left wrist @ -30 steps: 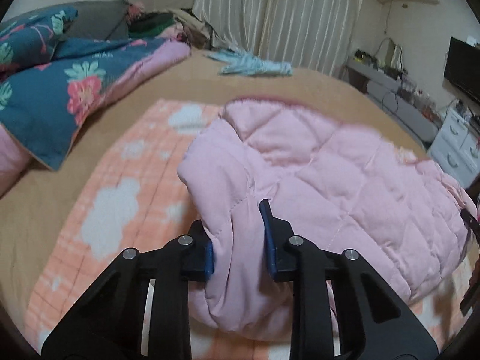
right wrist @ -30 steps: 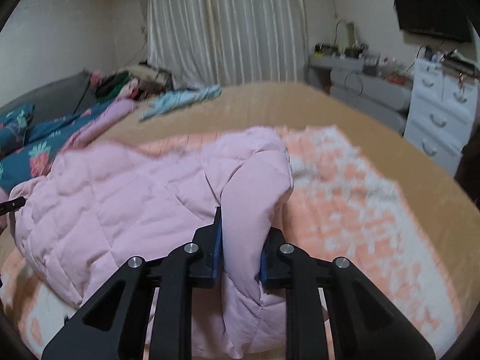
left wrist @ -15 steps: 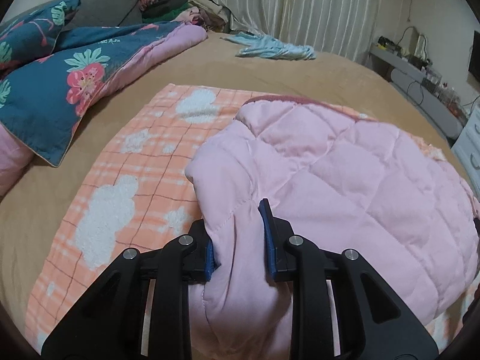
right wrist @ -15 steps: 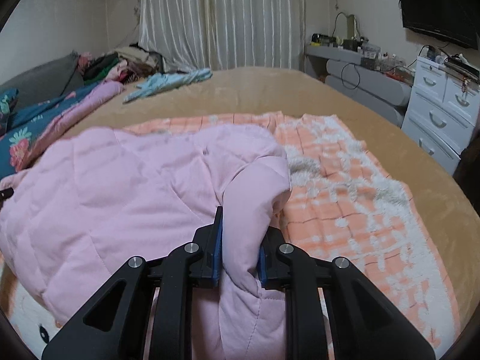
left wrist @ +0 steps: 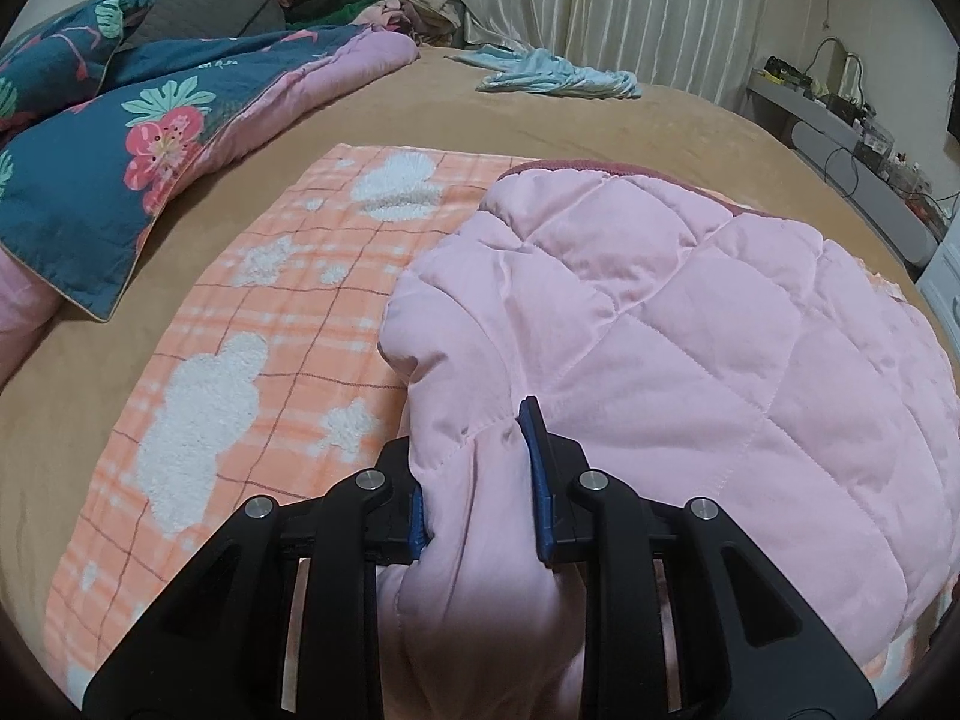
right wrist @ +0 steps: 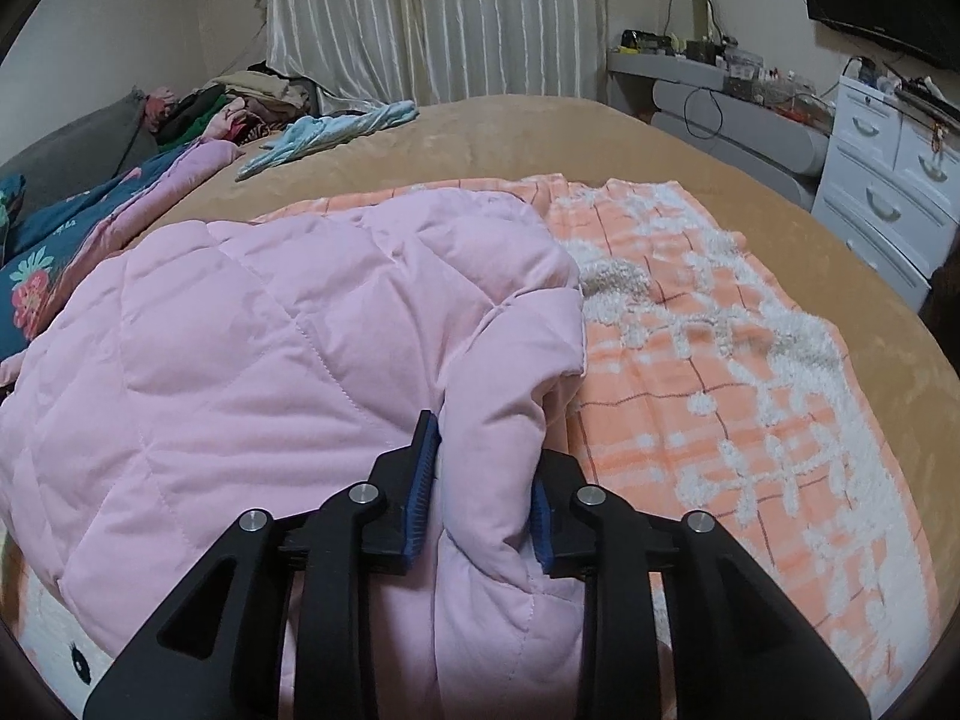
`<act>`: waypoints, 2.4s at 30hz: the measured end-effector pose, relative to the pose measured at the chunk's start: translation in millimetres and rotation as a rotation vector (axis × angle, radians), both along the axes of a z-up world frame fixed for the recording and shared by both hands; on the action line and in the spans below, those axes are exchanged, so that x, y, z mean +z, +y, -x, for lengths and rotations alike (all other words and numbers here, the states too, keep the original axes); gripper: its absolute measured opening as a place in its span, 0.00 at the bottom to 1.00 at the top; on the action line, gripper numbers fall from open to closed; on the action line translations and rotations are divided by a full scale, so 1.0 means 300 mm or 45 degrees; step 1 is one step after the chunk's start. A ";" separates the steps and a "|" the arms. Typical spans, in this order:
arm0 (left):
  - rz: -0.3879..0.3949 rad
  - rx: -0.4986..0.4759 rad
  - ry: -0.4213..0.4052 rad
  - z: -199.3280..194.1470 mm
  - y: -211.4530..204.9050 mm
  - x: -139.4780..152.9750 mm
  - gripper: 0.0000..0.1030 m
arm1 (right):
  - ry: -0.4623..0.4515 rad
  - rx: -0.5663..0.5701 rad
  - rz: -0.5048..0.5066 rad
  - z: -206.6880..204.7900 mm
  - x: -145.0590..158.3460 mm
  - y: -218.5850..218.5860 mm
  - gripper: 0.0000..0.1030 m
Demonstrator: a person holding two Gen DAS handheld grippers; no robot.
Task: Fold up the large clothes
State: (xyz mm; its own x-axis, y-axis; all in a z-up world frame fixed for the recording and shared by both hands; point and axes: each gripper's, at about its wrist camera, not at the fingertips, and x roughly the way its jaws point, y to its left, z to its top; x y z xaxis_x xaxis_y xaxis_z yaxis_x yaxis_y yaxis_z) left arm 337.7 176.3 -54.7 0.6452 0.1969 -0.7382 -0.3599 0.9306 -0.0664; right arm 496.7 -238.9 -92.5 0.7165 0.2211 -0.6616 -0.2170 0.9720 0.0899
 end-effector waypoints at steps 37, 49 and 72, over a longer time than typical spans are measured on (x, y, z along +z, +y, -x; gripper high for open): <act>-0.001 -0.011 -0.126 0.439 -0.067 0.242 0.91 | -0.302 -0.109 -0.168 0.526 0.360 -0.116 0.96; -0.007 -0.016 -0.028 0.502 -0.112 0.147 0.91 | -0.199 -0.172 -0.225 0.589 0.254 -0.117 0.96; 0.760 0.254 -0.049 0.256 0.043 -0.107 0.91 | 0.209 -0.269 -0.496 0.388 -0.012 -0.102 0.96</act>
